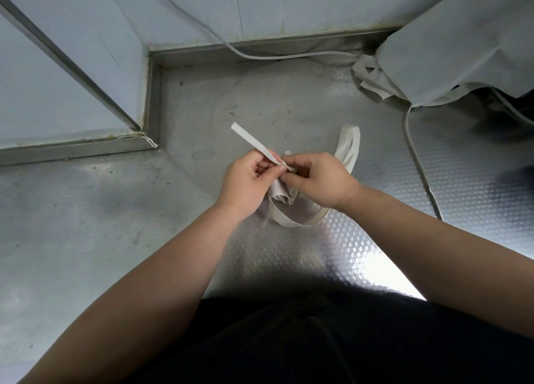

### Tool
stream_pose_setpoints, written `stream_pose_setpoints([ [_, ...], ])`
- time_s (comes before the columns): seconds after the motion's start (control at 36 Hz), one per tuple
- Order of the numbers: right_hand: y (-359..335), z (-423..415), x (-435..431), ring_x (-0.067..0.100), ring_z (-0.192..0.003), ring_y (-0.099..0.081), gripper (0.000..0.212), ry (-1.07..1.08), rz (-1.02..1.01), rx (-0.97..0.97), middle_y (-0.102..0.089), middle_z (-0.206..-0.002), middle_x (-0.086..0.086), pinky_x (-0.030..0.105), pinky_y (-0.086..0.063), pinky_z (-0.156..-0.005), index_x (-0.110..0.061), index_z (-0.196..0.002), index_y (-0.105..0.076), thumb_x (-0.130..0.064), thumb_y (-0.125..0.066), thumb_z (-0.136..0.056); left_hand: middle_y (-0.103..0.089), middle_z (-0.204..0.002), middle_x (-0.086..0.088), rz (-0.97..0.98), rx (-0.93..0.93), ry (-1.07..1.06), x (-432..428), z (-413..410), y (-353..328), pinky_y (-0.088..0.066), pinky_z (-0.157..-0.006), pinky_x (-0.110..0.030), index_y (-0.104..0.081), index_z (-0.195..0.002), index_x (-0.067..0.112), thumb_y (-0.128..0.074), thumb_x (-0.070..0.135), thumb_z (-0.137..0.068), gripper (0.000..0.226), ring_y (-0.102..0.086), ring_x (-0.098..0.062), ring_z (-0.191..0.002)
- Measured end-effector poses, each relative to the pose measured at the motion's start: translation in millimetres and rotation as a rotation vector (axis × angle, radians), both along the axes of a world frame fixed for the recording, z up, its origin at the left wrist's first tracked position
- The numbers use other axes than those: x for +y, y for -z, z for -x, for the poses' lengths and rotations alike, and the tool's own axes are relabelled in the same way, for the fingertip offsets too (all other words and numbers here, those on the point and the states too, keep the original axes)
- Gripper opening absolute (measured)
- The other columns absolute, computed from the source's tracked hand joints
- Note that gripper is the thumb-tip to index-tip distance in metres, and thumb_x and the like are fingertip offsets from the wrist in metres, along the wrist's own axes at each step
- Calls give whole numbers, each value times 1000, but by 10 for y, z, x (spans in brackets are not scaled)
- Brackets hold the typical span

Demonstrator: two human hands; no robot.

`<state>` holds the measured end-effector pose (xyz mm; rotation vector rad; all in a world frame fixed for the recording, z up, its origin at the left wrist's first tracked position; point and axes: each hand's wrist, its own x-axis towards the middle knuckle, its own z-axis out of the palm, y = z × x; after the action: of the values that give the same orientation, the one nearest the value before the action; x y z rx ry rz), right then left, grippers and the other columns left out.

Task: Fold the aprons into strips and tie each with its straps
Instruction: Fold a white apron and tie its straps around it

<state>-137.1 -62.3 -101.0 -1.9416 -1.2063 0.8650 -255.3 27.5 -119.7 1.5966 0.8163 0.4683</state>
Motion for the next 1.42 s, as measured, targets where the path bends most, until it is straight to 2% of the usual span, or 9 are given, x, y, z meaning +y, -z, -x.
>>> stream_pose_setpoints([
  [0.11,40,23,-11,7,-68,-51,58,50,-26,-70,-53,-72,-19,14,-40,-74,-20,-142,-40,-8,-61,-88,-65,-76,4,20,-7,4,5,12,-17,-48,-71,-12,-62,-82,25,-65,4,-86,22,-61,5,-68],
  [0.31,78,62,-27,34,-95,-59,22,34,-98,-271,-67,-94,21,38,-41,-85,0,-109,-67,-8,-55,-93,-65,-76,6,42,-11,-1,-3,0,-44,-46,-70,-10,-62,-82,22,-65,4,-86,20,-60,7,-67],
  [0.42,77,59,3,33,-88,-57,21,-8,-59,-349,-59,-82,13,24,-35,-73,1,-101,-67,-7,-48,-95,-64,-77,6,41,-4,-5,-13,-5,-28,-45,-70,-9,-62,-82,23,-63,4,-88,19,-59,7,-67],
  [0.58,-14,18,57,18,-94,-49,23,5,27,-243,-45,-96,9,11,-28,-77,-2,-103,-69,-11,-49,-96,-63,-75,7,35,0,-27,-24,-35,-12,-46,-70,-11,-61,-79,24,-62,4,-89,23,-58,7,-65],
  [0.89,-11,28,27,17,-73,-59,14,108,44,53,-60,-75,3,24,-46,-71,-14,-101,-58,-6,-48,-95,-65,-66,18,68,6,-12,26,-85,27,-47,-78,-21,-62,-80,26,-62,6,-89,22,-59,1,-69],
  [1.06,-7,-47,56,9,-56,-50,41,125,3,348,-53,-67,5,16,-42,-59,-27,-105,-48,10,-45,-88,-63,-60,16,97,20,-19,71,-90,22,-46,-70,-17,-60,-77,21,-61,5,-89,21,-57,-1,-64],
  [1.19,61,-4,40,18,-75,-56,42,106,-74,202,-62,-91,24,17,-45,-69,-15,-100,-59,20,-46,-80,-63,-71,10,77,44,-25,84,-110,34,-46,-77,-26,-60,-77,23,-63,6,-88,21,-58,-7,-71],
  [1.33,155,-5,16,-13,-67,-58,19,186,-138,79,-67,-92,-1,5,-44,-75,-7,-98,-69,4,-66,-83,-64,-63,18,87,48,-8,103,-117,52,-47,-80,-28,-60,-78,25,-60,4,-90,24,-59,-4,-71],
  [1.42,183,-11,11,-4,-69,-60,9,258,-148,59,-66,-83,-7,15,-48,-75,-13,-91,-70,-9,-70,-83,-65,-64,17,103,36,7,84,-132,23,-47,-79,-26,-61,-78,24,-58,5,-91,23,-59,-4,-70],
])
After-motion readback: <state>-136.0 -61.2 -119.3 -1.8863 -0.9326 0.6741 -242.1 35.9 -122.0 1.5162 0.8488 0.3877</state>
